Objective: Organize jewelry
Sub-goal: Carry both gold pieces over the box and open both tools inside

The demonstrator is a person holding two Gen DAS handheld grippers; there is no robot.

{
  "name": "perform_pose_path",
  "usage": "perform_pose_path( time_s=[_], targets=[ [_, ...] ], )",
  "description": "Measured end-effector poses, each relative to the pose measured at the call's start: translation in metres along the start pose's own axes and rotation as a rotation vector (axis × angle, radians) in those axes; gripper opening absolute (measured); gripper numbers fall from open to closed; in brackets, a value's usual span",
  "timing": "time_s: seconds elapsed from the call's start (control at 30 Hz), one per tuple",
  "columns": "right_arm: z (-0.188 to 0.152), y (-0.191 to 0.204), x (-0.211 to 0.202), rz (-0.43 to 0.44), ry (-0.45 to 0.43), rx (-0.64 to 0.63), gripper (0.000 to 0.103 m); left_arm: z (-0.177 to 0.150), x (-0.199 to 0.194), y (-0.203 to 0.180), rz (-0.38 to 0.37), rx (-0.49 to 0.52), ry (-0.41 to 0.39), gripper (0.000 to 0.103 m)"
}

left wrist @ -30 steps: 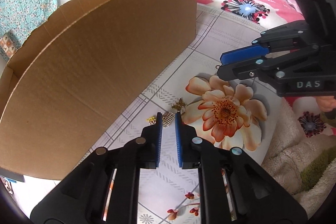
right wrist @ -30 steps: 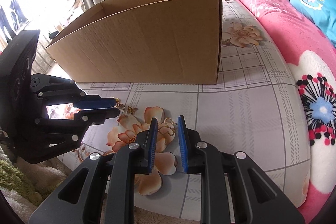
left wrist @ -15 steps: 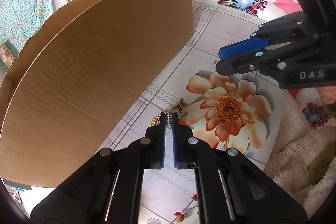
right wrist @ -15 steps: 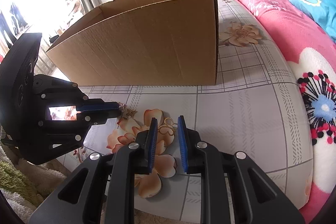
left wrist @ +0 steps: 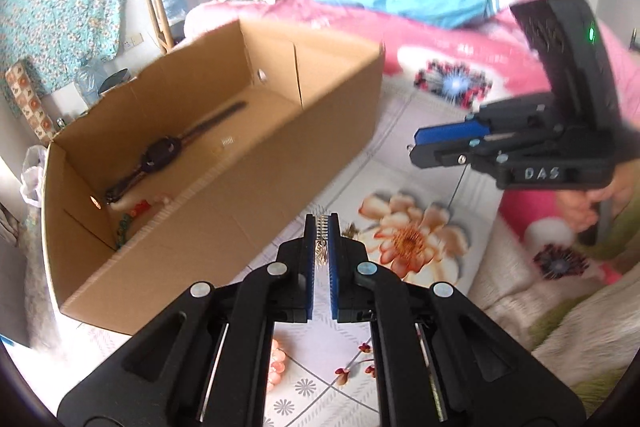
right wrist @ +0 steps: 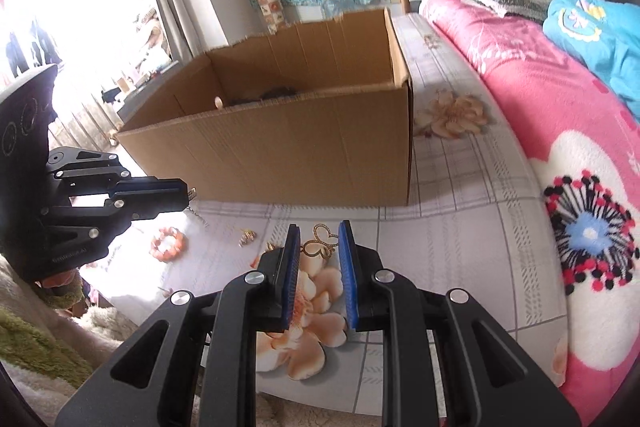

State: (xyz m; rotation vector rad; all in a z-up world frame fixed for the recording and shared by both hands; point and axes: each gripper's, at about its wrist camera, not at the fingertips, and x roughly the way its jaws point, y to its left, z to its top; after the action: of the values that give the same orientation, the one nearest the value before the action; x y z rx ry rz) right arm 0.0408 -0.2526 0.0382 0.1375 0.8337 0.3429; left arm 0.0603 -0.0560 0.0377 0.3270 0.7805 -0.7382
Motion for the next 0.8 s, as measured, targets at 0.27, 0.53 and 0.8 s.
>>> perform_pose_path(
  time_s=[0.27, 0.53, 0.8],
  targets=[
    [0.038, 0.018, -0.033, 0.047, -0.139, -0.072, 0.02, 0.031, -0.05, 0.03, -0.093, -0.094, -0.146, 0.005],
    [0.097, 0.029, -0.025, 0.079, -0.208, -0.162, 0.02, 0.075, -0.039, 0.077, -0.113, -0.213, -0.142, 0.005],
    [0.121, 0.026, 0.042, 0.015, -0.079, -0.177, 0.02, 0.092, 0.031, 0.109, -0.104, -0.309, 0.017, 0.005]
  ],
)
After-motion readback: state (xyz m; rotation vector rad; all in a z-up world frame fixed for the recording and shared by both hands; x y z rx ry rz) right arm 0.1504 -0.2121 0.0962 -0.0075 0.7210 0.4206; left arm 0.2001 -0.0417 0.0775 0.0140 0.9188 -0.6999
